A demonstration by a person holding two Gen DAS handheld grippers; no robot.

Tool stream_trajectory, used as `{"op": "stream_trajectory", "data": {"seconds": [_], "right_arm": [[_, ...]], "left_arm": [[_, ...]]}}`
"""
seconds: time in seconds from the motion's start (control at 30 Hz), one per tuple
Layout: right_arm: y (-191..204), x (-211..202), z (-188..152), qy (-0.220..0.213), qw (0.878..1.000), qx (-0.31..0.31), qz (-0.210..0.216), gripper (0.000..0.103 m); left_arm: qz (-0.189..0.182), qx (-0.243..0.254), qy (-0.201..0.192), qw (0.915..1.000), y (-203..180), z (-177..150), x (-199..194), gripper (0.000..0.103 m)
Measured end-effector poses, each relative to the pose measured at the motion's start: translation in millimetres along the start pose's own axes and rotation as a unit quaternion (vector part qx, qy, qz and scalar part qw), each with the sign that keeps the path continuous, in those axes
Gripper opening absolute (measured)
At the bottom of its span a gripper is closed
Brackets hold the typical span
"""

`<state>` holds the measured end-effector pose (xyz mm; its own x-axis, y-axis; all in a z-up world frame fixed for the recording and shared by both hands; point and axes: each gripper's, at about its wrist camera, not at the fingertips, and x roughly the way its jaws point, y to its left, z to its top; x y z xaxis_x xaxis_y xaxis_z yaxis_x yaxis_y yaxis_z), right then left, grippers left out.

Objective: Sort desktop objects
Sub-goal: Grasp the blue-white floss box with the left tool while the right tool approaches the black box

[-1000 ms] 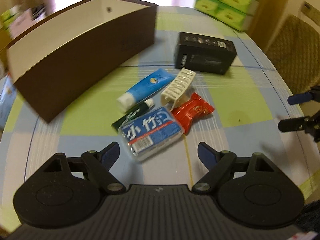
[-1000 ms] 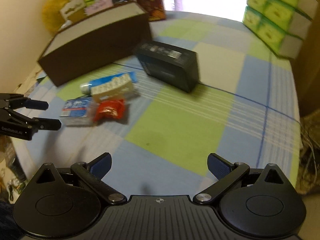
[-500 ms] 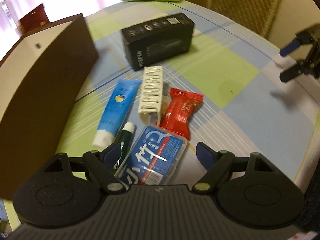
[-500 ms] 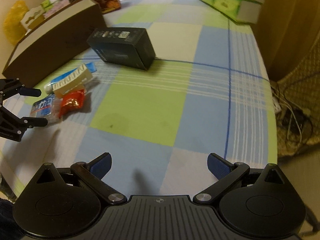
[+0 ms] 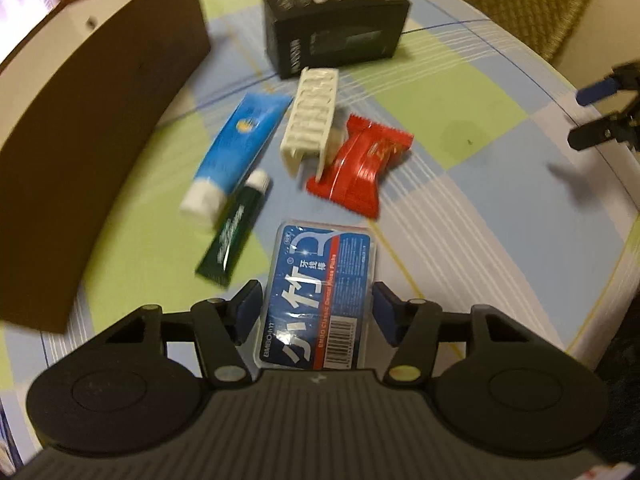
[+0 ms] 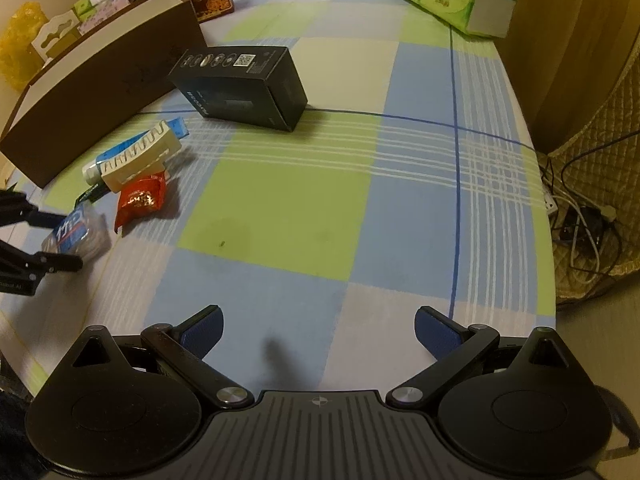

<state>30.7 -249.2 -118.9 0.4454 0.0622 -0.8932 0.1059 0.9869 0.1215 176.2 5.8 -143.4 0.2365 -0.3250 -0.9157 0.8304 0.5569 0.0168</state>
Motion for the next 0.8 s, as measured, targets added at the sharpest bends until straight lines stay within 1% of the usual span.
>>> {"op": "stream_trajectory", "data": {"seconds": [0.1, 0.17, 0.23, 0.37, 0.57, 0.63, 0.7, 0.73, 0.8], "right_arm": [[2.5, 1.0, 2.2, -0.001, 1.000, -0.007, 0.005, 0.099], [5.4, 2.4, 4.0, 0.000, 1.000, -0.012, 0.007, 0.099], [8.4, 3.0, 5.8, -0.001, 1.000, -0.019, 0.011, 0.099], [12.7, 4.8, 9.0, -0.002, 0.999, -0.029, 0.018, 0.099], [25.0, 12.8, 21.8, -0.005, 0.997, -0.062, 0.034, 0.099], [33.1, 16.4, 30.2, -0.012, 0.995, -0.087, 0.039, 0.099], [40.9, 19.6, 40.9, -0.022, 0.992, -0.122, 0.039, 0.099], [44.8, 21.0, 47.5, -0.029, 0.989, -0.141, 0.039, 0.099], [50.0, 23.5, 61.6, -0.042, 0.983, -0.173, 0.042, 0.099]], "left_arm": [[0.000, -0.035, 0.004, 0.9994, 2.3, -2.0, 1.8, 0.055], [0.005, -0.044, 0.013, 0.9989, 2.0, -0.6, 8.8, 0.059], [0.011, -0.046, 0.010, 0.9988, -0.2, 1.8, 12.6, 0.060], [0.019, -0.073, 0.004, 0.9971, 2.7, 3.3, 12.8, 0.055], [0.033, -0.101, 0.008, 0.9943, 4.8, -13.5, 3.0, 0.055], [0.043, -0.121, 0.010, 0.9917, 10.9, -20.8, -1.0, 0.055], [0.058, -0.149, 0.010, 0.9871, 20.6, -28.8, -4.7, 0.055], [0.066, -0.165, 0.010, 0.9841, 26.1, -32.1, -6.2, 0.055], [0.086, -0.202, 0.012, 0.9756, 41.4, -39.7, -9.8, 0.055]]}}
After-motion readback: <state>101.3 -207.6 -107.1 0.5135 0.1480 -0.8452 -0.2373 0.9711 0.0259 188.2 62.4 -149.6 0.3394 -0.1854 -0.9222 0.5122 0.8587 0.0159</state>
